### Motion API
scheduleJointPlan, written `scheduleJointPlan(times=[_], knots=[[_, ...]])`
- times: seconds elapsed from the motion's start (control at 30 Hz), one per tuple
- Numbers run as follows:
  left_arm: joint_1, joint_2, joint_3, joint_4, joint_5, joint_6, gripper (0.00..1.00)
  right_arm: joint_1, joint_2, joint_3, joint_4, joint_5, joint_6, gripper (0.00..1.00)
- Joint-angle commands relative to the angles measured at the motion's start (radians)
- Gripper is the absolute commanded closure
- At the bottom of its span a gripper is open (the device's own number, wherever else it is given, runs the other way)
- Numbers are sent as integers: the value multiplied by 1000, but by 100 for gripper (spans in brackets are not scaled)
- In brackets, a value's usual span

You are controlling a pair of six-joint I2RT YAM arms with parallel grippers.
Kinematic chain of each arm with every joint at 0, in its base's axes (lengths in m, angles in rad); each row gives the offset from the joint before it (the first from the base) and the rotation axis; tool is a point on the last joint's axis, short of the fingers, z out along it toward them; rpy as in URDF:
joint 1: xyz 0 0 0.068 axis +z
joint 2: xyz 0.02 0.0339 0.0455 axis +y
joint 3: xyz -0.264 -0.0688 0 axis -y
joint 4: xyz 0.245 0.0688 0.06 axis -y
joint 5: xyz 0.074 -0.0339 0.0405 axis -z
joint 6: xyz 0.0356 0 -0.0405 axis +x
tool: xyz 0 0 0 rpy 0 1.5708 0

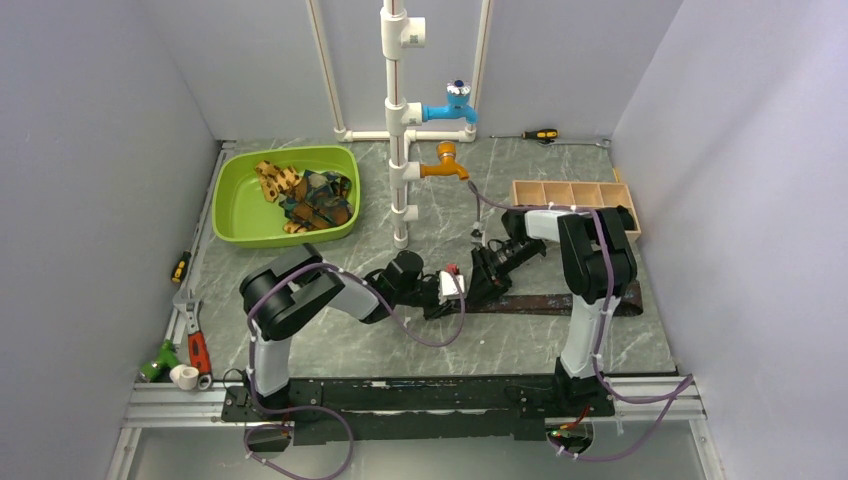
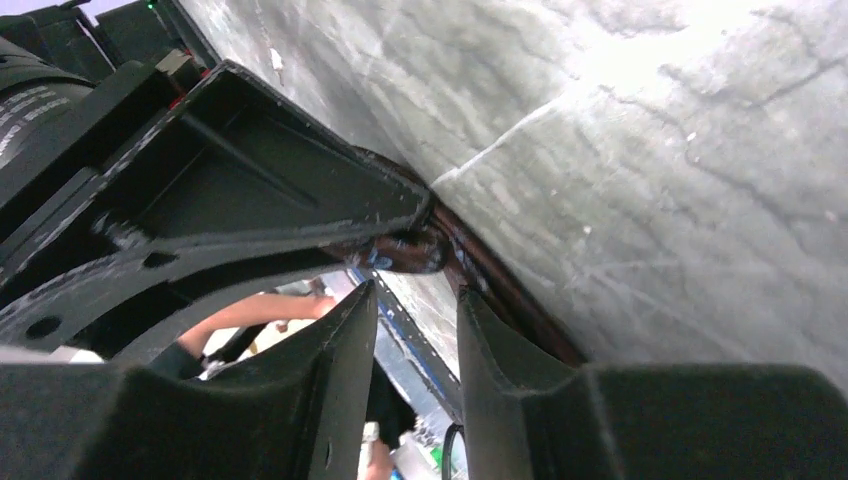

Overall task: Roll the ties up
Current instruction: Roll the tie at the center of the board.

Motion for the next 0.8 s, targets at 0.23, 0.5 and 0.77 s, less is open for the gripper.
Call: scheduleJointPlan(times=[0.23, 0.5, 0.77], knots=[[-6, -17, 5, -427, -117, -35, 75, 48, -43, -11, 108, -29, 53, 65], [-15, -25, 11, -442, -111, -35, 70, 74, 26, -14, 123, 90, 46, 90], [68, -149, -147, -236, -2, -113, 33, 79, 74, -6, 113, 240, 52, 100]])
